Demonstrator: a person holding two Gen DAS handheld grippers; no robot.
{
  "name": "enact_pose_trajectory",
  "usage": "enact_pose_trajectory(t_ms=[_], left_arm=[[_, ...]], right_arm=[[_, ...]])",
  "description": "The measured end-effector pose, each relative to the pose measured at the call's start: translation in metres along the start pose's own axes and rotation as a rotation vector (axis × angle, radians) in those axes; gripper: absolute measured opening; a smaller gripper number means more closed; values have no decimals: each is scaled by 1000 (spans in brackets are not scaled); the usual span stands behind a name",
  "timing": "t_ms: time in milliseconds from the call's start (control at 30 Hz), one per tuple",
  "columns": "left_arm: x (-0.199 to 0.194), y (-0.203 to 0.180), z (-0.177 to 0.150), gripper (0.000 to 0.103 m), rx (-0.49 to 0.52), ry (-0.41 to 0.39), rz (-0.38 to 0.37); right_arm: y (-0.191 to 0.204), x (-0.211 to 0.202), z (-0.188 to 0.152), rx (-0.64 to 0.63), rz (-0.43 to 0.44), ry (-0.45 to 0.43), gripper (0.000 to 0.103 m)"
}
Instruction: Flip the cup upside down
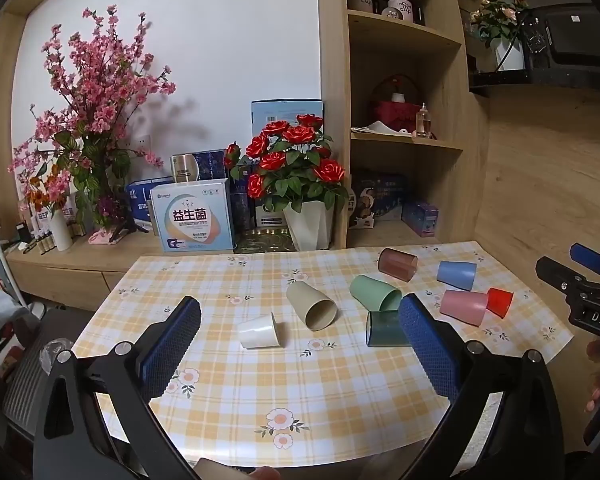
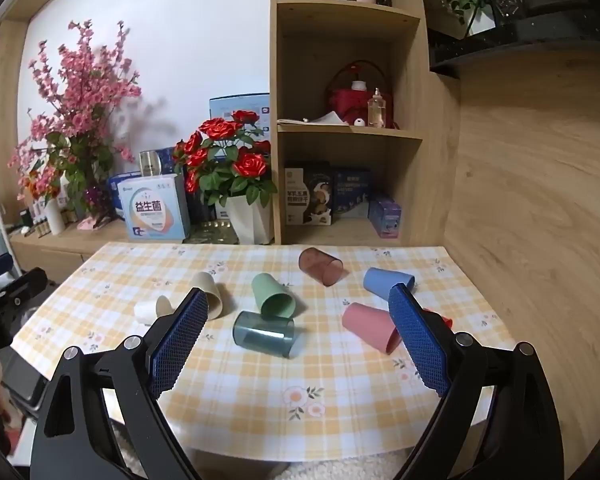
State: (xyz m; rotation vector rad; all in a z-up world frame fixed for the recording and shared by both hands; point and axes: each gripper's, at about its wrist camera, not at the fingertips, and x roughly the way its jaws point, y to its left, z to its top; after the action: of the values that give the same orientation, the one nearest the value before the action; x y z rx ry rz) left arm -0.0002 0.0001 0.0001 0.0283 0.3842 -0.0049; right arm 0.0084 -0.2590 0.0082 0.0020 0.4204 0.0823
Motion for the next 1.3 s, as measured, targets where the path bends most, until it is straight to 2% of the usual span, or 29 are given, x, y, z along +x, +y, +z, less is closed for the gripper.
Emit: enact_pose_trajectory(t_ms=[500, 633, 1300], left_arm=[[0, 0, 0, 97, -2, 8, -3], [0, 0, 0, 97, -3, 9, -3], [1, 0, 0, 97, -4, 11, -3]], right_arm=[[-5, -4, 8, 6, 6, 24, 89], [2, -1, -1, 9, -1, 24, 89], [1, 0, -1, 10, -1, 28, 89]])
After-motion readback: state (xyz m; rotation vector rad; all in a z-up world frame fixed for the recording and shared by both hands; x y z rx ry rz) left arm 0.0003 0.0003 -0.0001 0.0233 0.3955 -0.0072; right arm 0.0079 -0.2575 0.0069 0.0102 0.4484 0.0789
